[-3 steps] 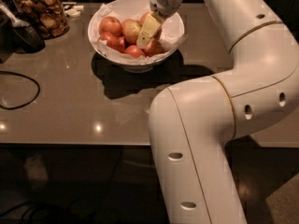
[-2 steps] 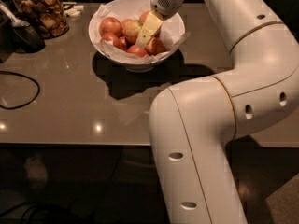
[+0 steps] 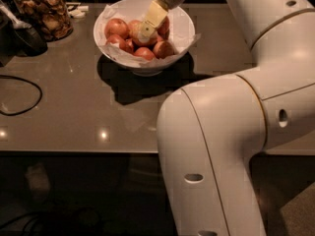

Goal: Pick apple from white bowl

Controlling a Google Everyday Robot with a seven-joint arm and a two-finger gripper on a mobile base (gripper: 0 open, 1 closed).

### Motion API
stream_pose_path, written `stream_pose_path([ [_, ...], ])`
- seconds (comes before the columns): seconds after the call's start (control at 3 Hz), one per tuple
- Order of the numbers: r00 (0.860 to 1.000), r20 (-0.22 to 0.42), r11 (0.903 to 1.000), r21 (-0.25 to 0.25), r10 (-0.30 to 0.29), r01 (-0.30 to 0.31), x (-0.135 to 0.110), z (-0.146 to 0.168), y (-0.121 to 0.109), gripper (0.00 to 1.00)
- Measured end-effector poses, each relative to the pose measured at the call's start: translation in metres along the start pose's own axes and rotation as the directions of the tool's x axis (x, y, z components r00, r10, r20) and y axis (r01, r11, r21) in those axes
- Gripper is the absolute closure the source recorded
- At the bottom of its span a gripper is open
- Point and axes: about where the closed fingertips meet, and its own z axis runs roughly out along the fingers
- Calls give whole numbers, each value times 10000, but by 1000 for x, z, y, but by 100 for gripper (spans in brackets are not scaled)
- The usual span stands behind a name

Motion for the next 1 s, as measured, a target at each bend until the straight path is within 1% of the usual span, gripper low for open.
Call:
stream_pose_path([
  [0.33,9999,-96,10000,-24,-91,91,-5,1,6,0],
  [0.67,9989,-330,9995,-24,-322,321,-14,7,9,0],
  [1.0,9975,-496,9987,59,-512,515,-21,10,8,0],
])
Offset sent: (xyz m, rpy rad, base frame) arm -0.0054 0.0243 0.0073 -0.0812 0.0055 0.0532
